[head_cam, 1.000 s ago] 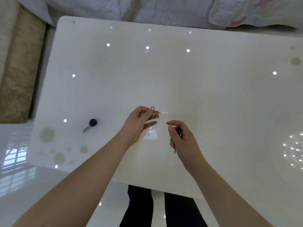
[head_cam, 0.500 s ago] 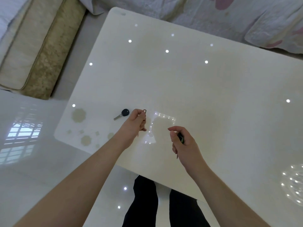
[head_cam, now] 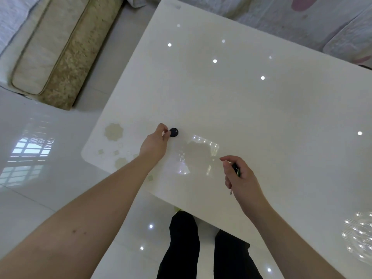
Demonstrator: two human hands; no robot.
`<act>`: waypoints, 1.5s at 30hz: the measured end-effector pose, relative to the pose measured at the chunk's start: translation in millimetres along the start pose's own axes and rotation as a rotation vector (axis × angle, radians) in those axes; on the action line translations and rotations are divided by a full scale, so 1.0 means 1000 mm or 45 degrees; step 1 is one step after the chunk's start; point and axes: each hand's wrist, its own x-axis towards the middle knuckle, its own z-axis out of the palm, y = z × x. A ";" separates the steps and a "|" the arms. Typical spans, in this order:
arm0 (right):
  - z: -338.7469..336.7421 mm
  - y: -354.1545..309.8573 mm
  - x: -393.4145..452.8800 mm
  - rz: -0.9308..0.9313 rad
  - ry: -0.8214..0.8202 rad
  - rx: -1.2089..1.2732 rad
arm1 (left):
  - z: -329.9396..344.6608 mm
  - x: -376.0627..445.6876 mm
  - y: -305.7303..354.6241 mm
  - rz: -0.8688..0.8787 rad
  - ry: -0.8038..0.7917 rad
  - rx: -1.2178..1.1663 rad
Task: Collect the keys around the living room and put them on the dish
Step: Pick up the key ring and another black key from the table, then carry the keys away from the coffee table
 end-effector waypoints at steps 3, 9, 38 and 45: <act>0.001 -0.002 0.007 0.005 0.016 0.015 | 0.005 0.014 0.007 0.090 -0.061 0.103; 0.006 -0.013 0.020 -0.014 0.018 0.036 | 0.016 0.030 0.017 0.167 -0.025 0.191; -0.004 -0.054 -0.010 -0.021 -0.036 0.162 | -0.009 -0.084 0.049 -0.062 -0.280 -0.927; -0.015 -0.109 -0.077 -0.125 -0.031 -0.022 | -0.091 -0.170 0.081 -0.004 -0.318 -1.214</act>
